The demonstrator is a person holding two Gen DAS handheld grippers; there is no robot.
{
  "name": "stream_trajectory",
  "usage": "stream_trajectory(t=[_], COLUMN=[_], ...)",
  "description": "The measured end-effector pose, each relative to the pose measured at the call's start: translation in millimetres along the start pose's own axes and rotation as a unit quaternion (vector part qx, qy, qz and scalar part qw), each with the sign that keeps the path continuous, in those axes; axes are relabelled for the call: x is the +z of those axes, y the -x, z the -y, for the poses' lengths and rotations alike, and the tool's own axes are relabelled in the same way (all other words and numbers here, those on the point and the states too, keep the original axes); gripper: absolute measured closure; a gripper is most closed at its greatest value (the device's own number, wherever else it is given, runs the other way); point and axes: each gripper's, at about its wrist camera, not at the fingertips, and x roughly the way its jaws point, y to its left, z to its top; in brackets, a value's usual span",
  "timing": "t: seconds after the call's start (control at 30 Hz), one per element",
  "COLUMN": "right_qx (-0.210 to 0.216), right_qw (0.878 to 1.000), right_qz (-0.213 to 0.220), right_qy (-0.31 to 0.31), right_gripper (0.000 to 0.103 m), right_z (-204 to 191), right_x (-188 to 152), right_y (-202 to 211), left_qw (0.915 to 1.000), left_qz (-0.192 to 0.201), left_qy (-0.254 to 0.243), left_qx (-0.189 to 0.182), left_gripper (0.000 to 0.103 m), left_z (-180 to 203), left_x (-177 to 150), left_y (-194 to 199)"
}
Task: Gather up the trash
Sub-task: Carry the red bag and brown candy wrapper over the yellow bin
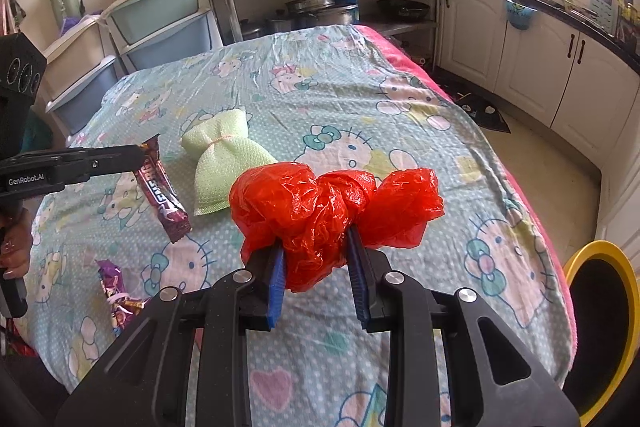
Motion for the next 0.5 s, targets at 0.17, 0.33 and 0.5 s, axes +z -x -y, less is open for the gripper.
stream_trajectory(t=[0.17, 0.33, 0.5], right_qx=[-0.006, -0.012, -0.019], right_qw=[1.000, 1.000, 0.999], right_qz=[0.010, 0.018, 0.027], right_qy=[-0.008, -0.014, -0.021], right_gripper=[0.077, 0.077, 0.077], right_z=[6, 12, 19], right_x=[-3, -6, -9], right_y=[14, 28, 40], left_qw=[0.9997, 0.9988, 0.9975], left_qz=[0.003, 0.007, 0.009], left_qy=[-0.021, -0.040, -0.057], left_qx=[-0.015, -0.029, -0.041], left_gripper=[0.099, 0.099, 0.099], left_z=[21, 41, 61], left_x=[3, 8, 13], left_y=[1, 1, -2])
